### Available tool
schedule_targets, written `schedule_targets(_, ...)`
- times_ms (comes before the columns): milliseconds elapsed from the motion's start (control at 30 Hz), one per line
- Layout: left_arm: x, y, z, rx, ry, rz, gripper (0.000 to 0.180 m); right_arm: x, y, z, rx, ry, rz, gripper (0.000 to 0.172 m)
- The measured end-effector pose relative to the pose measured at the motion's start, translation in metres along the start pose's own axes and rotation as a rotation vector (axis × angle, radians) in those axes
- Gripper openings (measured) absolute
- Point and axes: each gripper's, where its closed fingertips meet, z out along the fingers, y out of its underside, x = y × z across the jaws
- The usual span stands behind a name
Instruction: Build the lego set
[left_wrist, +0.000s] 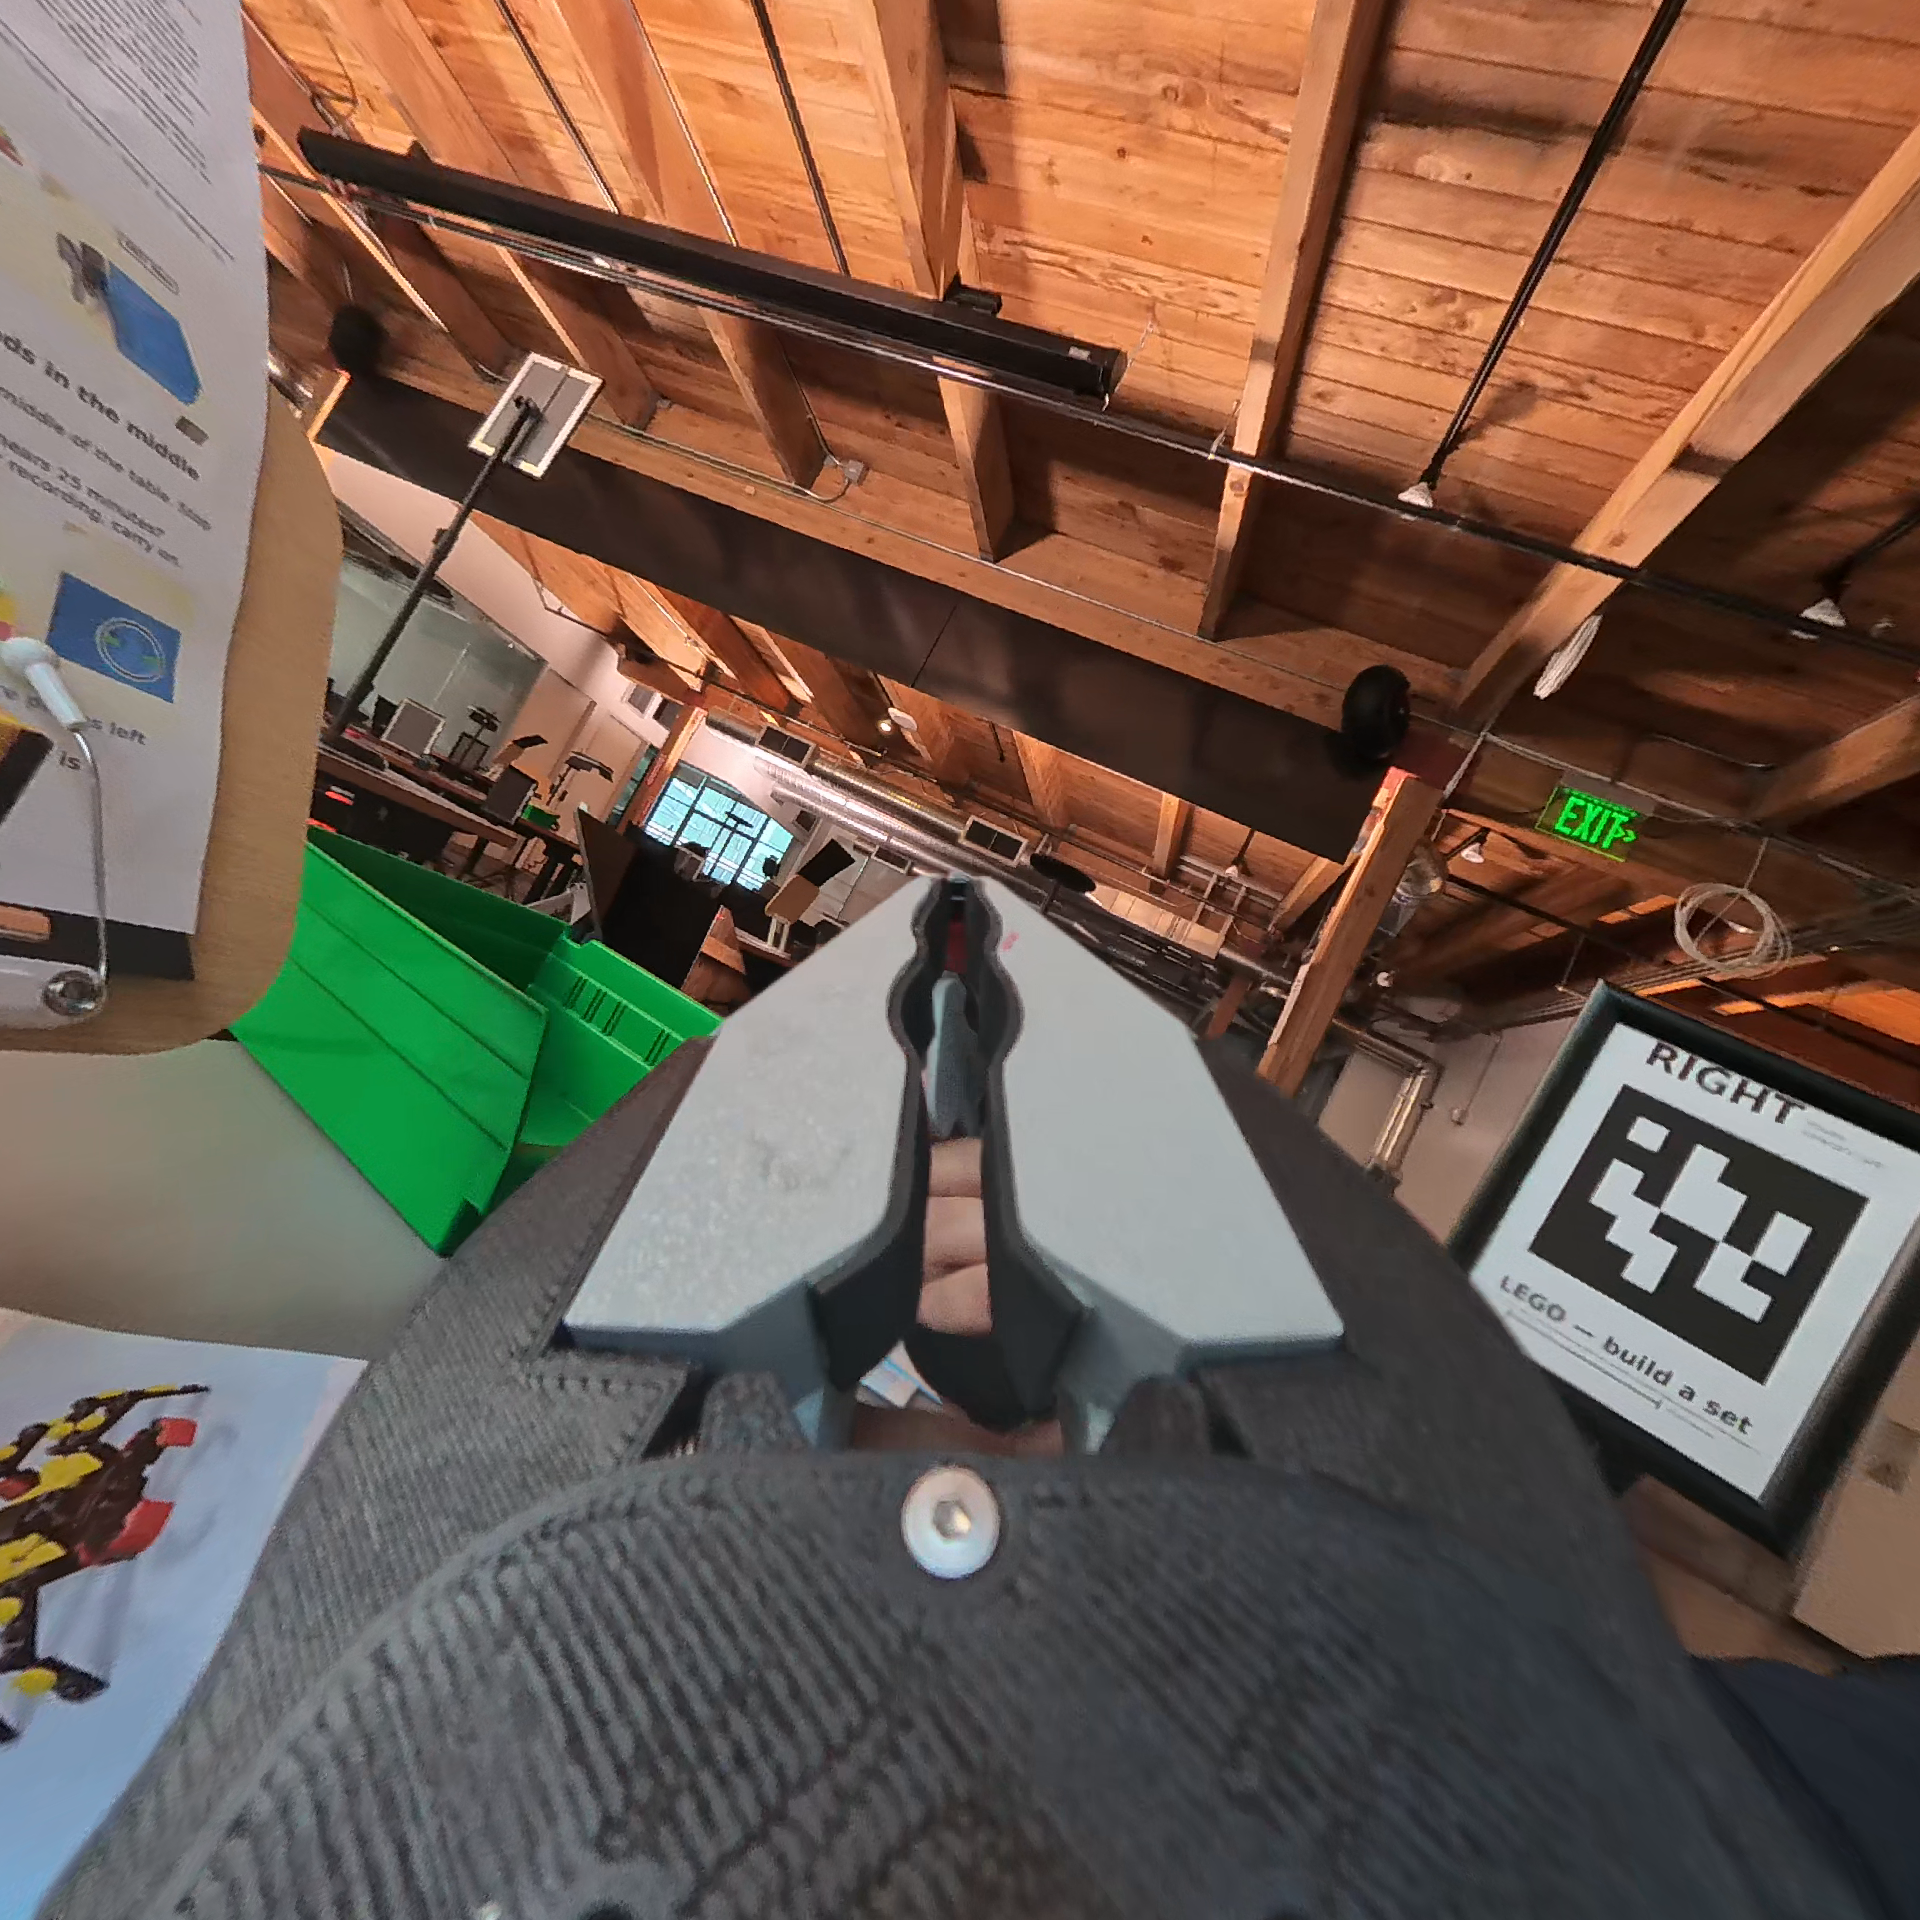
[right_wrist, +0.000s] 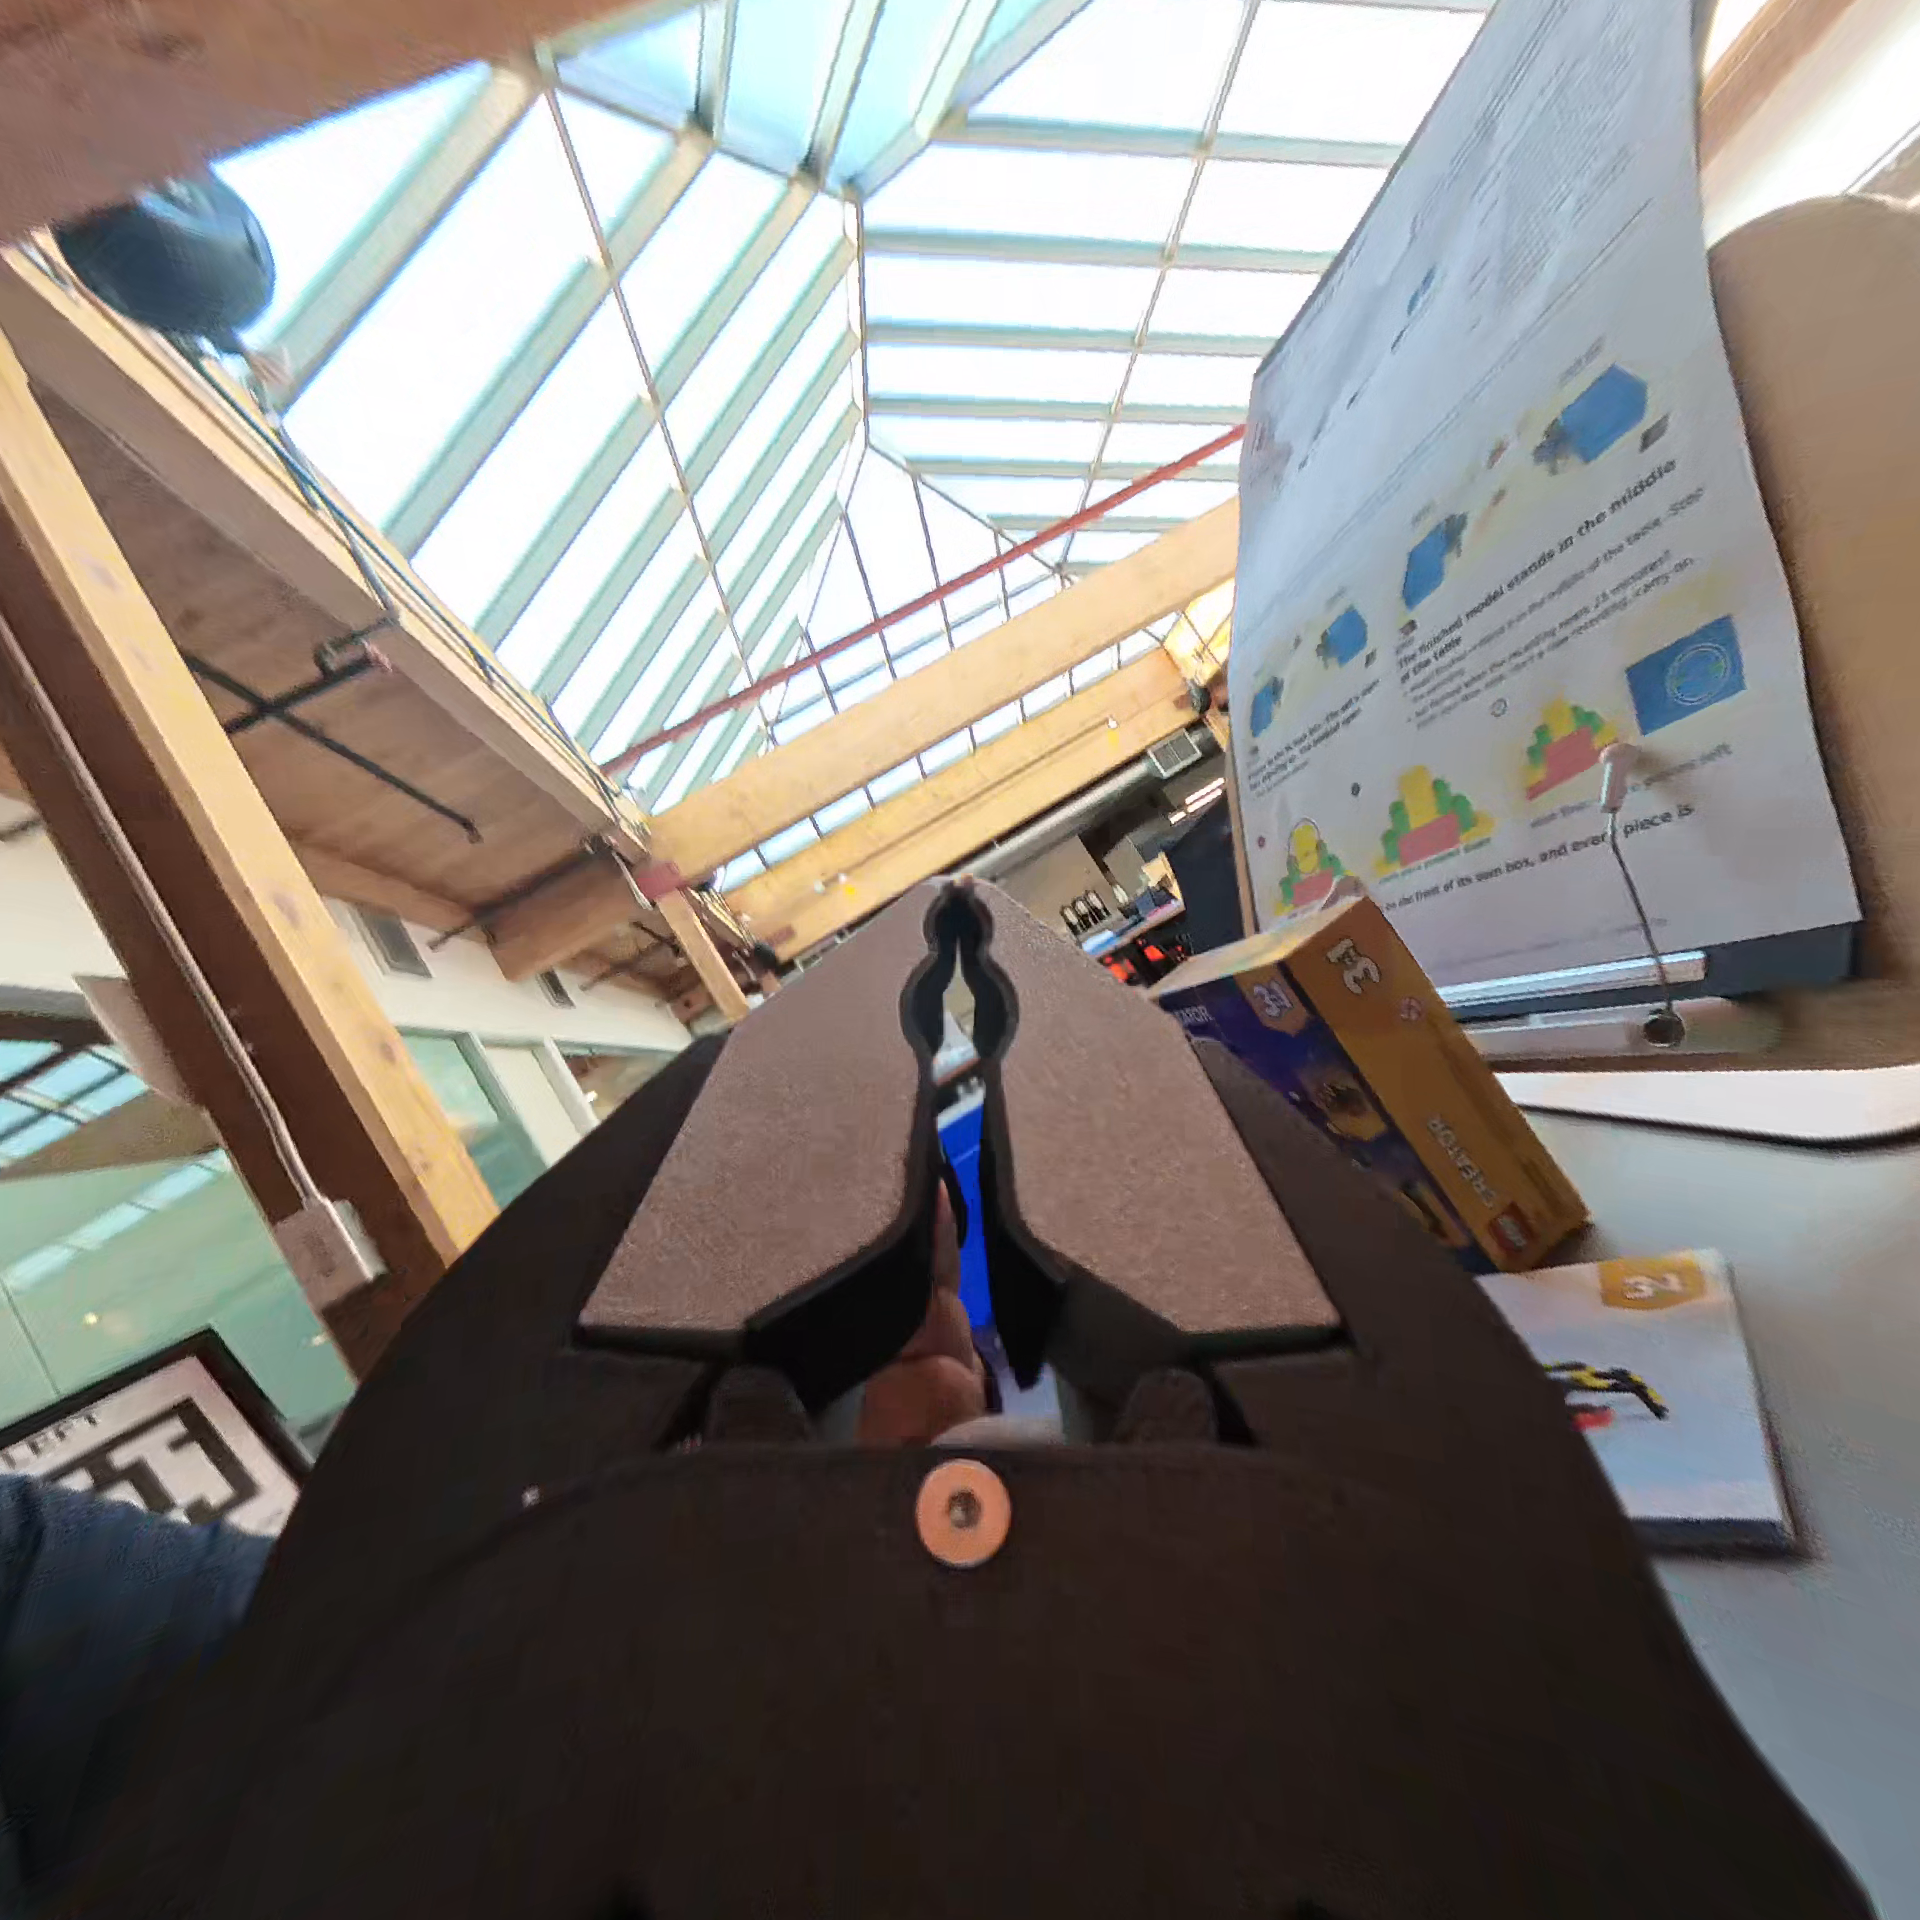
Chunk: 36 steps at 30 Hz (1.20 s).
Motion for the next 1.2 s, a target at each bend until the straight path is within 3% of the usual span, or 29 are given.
schedule_targets(100, 0.002, 0.005, 0.000, -0.044, 0.008, 0.056, 0.000, -0.015, 0.024, 0.016, -0.170, -0.100, 0.005, 0.000)
schedule_targets(167, 0.005, 0.006, 0.000, -0.063, 0.024, 0.078, 0.000, -0.016, 0.052, 0.023, -0.332, -0.072, -0.064, 0.000)
schedule_targets(233, 0.007, 0.005, 0.000, -0.083, 0.036, 0.111, 0.000, -0.026, 0.067, 0.026, -0.395, -0.102, -0.117, 0.000)
schedule_targets(300, 0.007, 0.004, -0.001, -0.090, 0.039, 0.116, 0.000, -0.035, 0.071, 0.028, -0.405, -0.148, -0.103, 0.000)
schedule_targets(333, 0.007, 0.004, -0.001, -0.090, 0.046, 0.106, 0.000, -0.038, 0.071, 0.029, -0.401, -0.166, -0.093, 0.027)
schedule_targets(467, 0.012, 0.007, 0.000, -0.099, 0.072, 0.090, 0.000, -0.037, 0.071, 0.027, -0.407, -0.164, -0.108, 0.012)
schedule_targets(800, 0.017, 0.013, 0.003, -0.105, 0.100, 0.045, 0.000, -0.039, 0.075, 0.029, -0.398, -0.189, -0.120, 0.006)
schedule_targets(967, 0.011, 0.011, 0.002, -0.054, 0.097, -0.071, 0.000, -0.033, 0.075, 0.031, -0.368, -0.155, -0.128, 0.004)
schedule_targets(1200, 0.017, 0.011, 0.004, -0.045, 0.122, -0.119, 0.000, -0.040, 0.072, 0.029, -0.365, -0.211, -0.101, 0.005)
